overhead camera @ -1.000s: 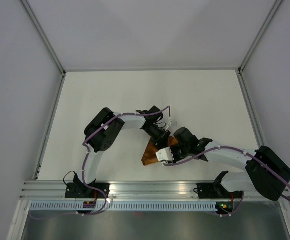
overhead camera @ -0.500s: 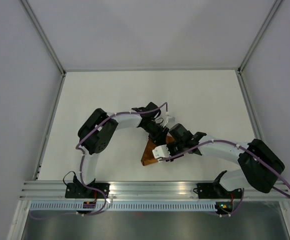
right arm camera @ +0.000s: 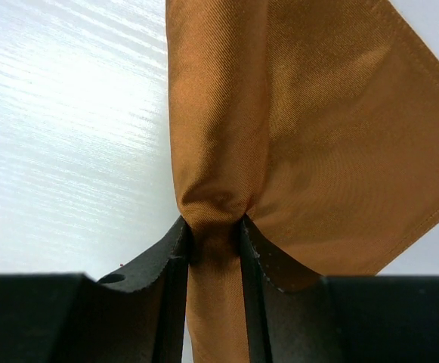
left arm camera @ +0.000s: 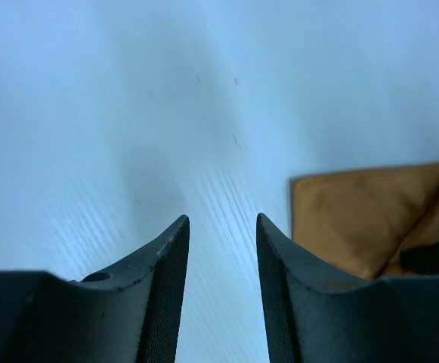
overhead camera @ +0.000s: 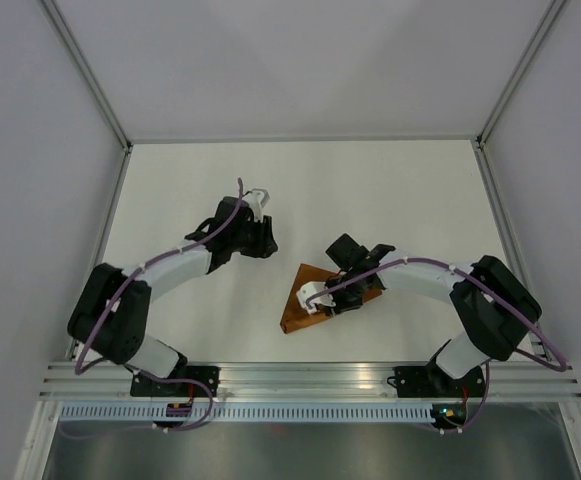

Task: Fold the napkin, place the utensils inside, and roll it up
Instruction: Roll the napkin with the utensil

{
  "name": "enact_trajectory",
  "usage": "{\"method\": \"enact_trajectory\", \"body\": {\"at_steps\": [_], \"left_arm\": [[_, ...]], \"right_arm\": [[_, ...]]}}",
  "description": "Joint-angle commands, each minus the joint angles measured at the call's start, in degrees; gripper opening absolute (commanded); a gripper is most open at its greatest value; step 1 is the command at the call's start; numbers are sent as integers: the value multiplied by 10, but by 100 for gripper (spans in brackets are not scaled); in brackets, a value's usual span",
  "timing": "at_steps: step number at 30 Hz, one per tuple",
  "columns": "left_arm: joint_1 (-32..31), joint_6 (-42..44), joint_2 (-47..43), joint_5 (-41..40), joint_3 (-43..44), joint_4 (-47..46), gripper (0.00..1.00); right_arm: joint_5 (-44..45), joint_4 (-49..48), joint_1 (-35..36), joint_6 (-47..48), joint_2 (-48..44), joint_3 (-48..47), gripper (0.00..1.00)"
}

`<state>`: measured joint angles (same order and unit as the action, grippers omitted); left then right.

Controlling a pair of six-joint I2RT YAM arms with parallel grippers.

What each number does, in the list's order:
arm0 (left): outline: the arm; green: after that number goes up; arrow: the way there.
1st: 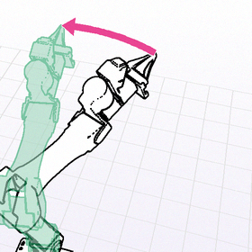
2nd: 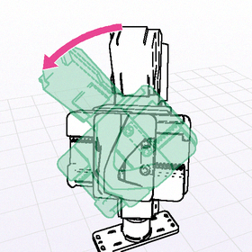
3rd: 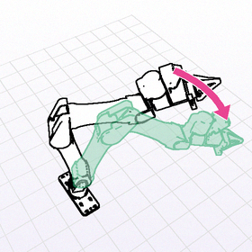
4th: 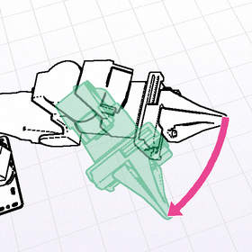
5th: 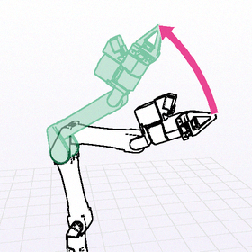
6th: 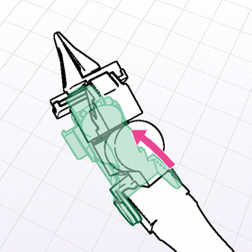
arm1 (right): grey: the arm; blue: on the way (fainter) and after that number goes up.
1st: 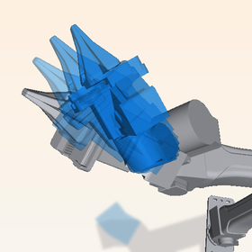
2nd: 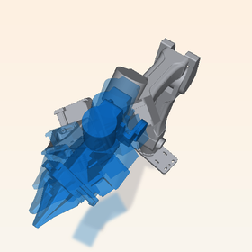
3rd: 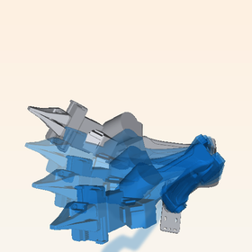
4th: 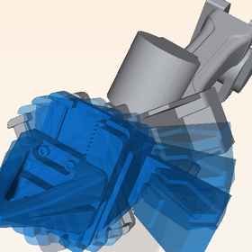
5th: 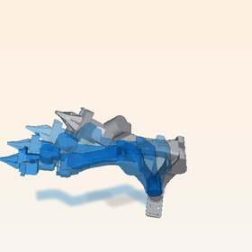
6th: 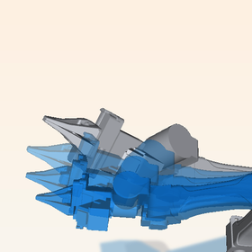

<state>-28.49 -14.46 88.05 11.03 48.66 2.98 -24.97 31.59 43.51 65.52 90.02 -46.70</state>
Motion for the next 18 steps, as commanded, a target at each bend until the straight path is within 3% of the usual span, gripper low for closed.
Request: {"method": "enact_trajectory", "body": {"at_steps": [1,6,10,15,18], "left_arm": [[-16,-80,-115,-154,-73,-122,47],[-67,-39,-235,-271,-181,-203,48],[-160,26,-305,-368,-238,-281,49],[-268,130,-329,-463,-277,-339,49],[-322,165,-335,-478,-297,-359,49]], "right_arm": [[-31,145,-12,21,107,-4,0],[-57,249,-41,48,196,-97,1],[-64,292,-59,55,255,-168,0],[-71,325,-75,52,306,-214,0],[-69,323,-76,41,316,-226,1]]}}
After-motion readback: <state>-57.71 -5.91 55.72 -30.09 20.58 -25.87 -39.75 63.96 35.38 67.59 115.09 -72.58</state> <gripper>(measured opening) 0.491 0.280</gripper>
